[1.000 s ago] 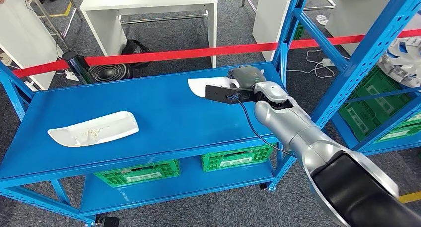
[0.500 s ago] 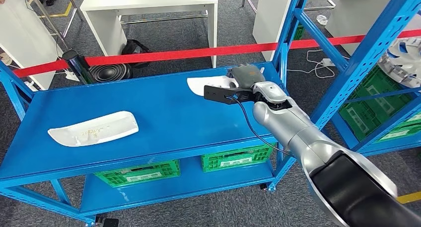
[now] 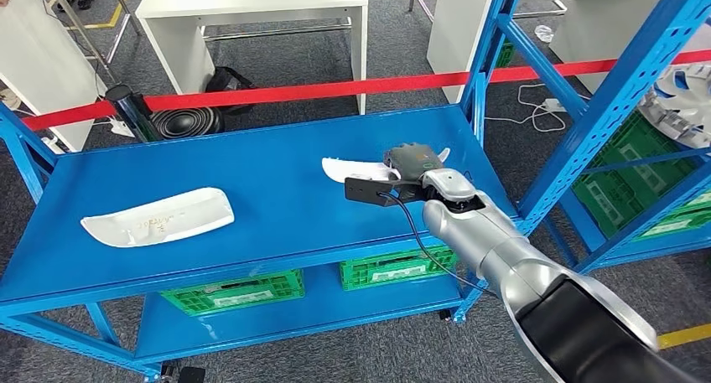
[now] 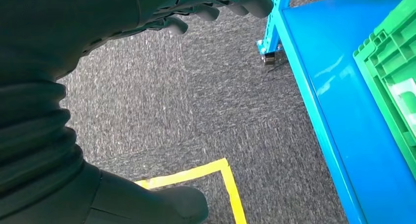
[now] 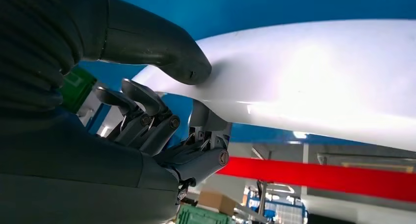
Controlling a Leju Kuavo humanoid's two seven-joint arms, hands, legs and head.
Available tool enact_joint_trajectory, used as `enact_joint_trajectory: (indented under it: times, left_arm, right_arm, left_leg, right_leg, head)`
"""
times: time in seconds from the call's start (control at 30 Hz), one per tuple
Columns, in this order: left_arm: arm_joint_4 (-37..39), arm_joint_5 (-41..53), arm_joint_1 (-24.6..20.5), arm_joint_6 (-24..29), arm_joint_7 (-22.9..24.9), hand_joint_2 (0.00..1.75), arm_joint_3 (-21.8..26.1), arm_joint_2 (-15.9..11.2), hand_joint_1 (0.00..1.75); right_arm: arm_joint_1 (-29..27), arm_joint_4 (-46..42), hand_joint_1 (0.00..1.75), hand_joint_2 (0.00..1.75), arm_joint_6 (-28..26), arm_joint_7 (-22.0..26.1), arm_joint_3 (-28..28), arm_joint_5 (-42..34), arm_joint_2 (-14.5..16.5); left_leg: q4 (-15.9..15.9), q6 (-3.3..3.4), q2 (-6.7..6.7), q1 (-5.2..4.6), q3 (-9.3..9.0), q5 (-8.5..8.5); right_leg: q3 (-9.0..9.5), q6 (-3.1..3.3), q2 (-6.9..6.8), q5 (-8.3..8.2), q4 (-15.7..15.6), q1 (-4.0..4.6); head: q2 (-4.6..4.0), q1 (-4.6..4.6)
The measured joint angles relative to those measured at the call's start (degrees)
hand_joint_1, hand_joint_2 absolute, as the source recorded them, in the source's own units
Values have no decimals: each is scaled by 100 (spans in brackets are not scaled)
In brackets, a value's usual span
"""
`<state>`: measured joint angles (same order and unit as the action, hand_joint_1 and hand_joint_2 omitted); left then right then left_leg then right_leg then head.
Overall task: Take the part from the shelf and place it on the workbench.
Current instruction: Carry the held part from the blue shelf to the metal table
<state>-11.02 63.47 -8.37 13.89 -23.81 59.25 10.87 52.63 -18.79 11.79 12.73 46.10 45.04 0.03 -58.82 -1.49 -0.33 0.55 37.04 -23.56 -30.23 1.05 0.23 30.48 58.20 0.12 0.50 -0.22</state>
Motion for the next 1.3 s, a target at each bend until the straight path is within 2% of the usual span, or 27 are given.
enact_joint_trajectory:
  times: [0.17,0.3,0.33,0.47,0.7,0.93,1.3]
  left_arm:
    - [0,11,-1,-54,10,175,-21,-20,0]
    - [0,15,-1,-58,15,175,-33,-26,0]
    - [0,15,0,-58,12,175,-34,-27,0]
    - [0,-44,0,-10,-6,0,-32,-26,0]
    - [1,-164,12,208,23,0,-20,-22,0]
    - [2,-226,45,258,8,0,3,-22,0]
    - [2,-210,44,294,8,0,5,-16,0]
  right_arm:
    - [-106,27,175,175,-16,4,0,1,17]
    - [-117,59,0,175,-5,3,0,1,28]
    - [-123,67,0,175,5,4,0,2,31]
    - [-139,98,0,175,48,5,0,17,63]
    - [-136,130,0,175,144,33,0,66,131]
    - [-125,132,0,175,405,280,0,89,127]
    - [-144,199,0,175,515,299,37,374,69]
  left_leg:
    - [0,0,1,0,0,0]
    - [0,0,1,0,0,0]
    - [0,0,1,0,0,0]
    - [0,0,1,0,0,0]
    - [0,0,1,0,0,0]
    - [0,0,1,0,0,0]
    - [0,0,3,0,0,0]
  right_leg:
    - [-1,0,0,0,0,0]
    - [0,0,0,0,0,0]
    - [0,0,0,0,0,0]
    - [0,0,0,0,0,0]
    - [1,0,0,0,0,0]
    - [-4,0,0,0,0,-1]
    - [-5,0,1,0,0,-3]
  head:
    - [0,0]
    - [0,0]
    - [0,0]
    - [0,0]
    - [0,0]
    - [0,0]
    - [0,0]
